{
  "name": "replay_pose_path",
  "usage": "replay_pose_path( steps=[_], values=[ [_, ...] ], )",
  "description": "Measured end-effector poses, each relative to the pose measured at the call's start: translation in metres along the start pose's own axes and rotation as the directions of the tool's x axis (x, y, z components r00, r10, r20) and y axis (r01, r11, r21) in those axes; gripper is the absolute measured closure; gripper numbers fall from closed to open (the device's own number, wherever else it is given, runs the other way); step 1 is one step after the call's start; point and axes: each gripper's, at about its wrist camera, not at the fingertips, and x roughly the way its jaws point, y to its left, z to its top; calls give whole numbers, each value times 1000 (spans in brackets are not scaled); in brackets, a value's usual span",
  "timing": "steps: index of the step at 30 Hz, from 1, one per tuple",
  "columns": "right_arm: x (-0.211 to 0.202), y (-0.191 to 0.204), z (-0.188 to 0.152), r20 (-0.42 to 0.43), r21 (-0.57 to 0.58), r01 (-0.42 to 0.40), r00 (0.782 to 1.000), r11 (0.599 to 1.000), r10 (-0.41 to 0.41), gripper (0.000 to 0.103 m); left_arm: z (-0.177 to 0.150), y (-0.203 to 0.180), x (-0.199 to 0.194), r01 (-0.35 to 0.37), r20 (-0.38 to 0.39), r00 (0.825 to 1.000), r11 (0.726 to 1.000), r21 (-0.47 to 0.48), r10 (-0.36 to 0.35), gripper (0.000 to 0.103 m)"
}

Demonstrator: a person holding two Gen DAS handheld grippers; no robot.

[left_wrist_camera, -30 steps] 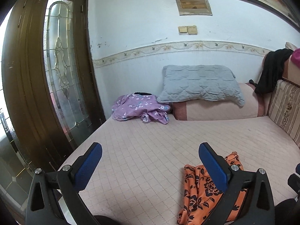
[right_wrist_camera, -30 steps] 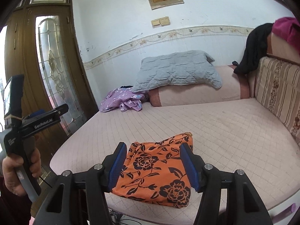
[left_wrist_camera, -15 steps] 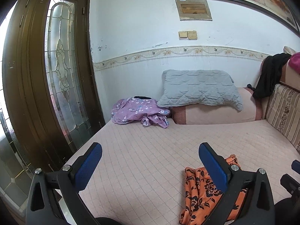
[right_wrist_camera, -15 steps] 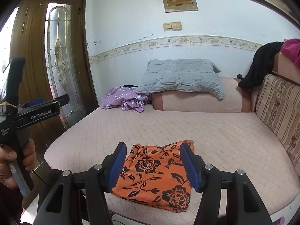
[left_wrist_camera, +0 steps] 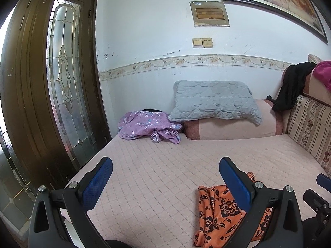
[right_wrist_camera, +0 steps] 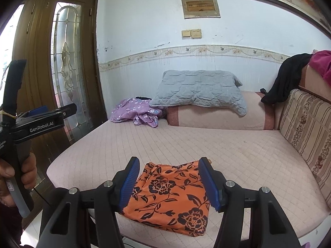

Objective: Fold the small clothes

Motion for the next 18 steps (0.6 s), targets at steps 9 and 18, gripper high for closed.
replay_pose_path(
  steps=[9,18],
  values=[
    [-4,1,0,16,-10,6,1000,1000,-6,40,1,-3,-6,13,8,1000,1000,13,-13,1],
    [-2,-2,-3,8,-9,13,1000,1000,-13,40,1,-5,-4,17,0,1000,1000,22,-17,1]
  ],
)
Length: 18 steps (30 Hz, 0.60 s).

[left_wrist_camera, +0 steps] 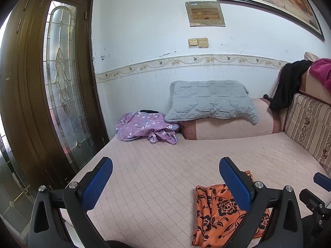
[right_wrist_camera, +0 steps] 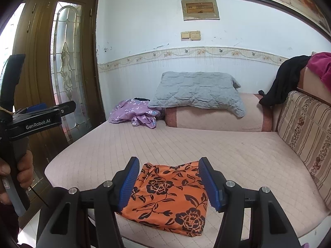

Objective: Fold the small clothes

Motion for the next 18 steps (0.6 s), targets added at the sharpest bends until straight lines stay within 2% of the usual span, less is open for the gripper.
replay_pose_path(
  steps=[18],
  values=[
    [5,-3,-2,-12,-5,16,1000,1000,-16,40,-1,-8,5,32,-16,999,999,21,-31,1]
  ],
)
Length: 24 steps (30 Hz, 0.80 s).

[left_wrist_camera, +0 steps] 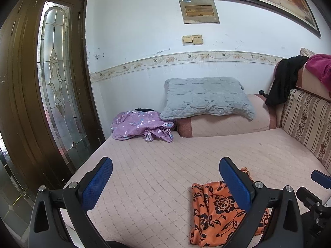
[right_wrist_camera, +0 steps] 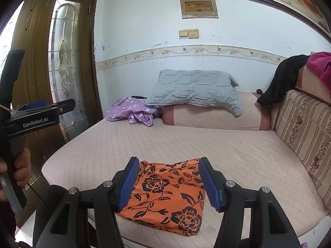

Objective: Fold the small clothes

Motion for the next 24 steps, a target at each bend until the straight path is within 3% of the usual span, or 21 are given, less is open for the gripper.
replay_pose_path(
  steps=[24],
  values=[
    [-12,3,2,26,-18,2,1000,1000,-2,40,3,2,-22,8,42,999,1000,2,-8,1]
  ],
)
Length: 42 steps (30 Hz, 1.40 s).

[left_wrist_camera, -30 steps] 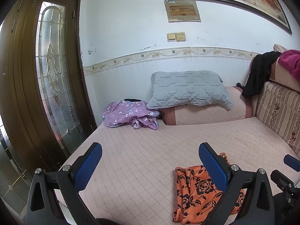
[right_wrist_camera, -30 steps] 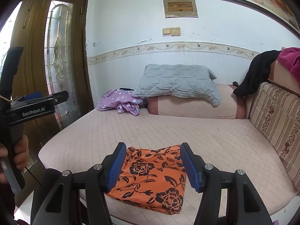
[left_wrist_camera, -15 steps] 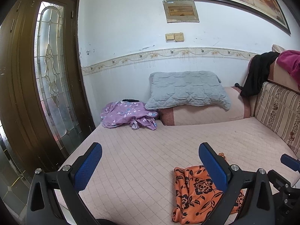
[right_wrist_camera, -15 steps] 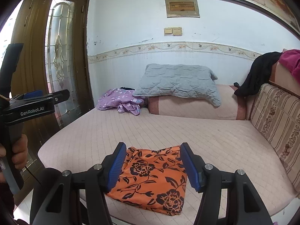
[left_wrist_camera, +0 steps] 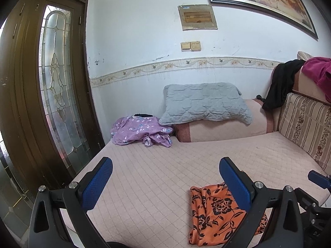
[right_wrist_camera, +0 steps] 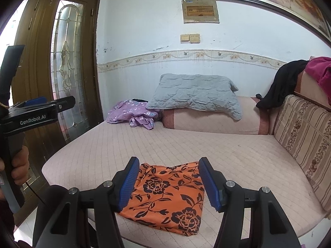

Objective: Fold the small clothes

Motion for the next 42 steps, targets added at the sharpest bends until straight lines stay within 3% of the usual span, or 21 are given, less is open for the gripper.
replay_pose_path(
  steps=[13,27,42],
  values=[
    [13,13,-2,-27,-20,-16,1000,1000,15,40,3,24,8,-64,9,998,998,-27,65,1],
    [33,22,-4,-58,-51,-27,998,998,24,40,-5,35,30,-59,-29,998,997,-54,58,1],
    [71,35,14,-60,-68,-105,993,992,101,40,-10,42,63,-43,-74,997,996,-84,37,0]
  ],
)
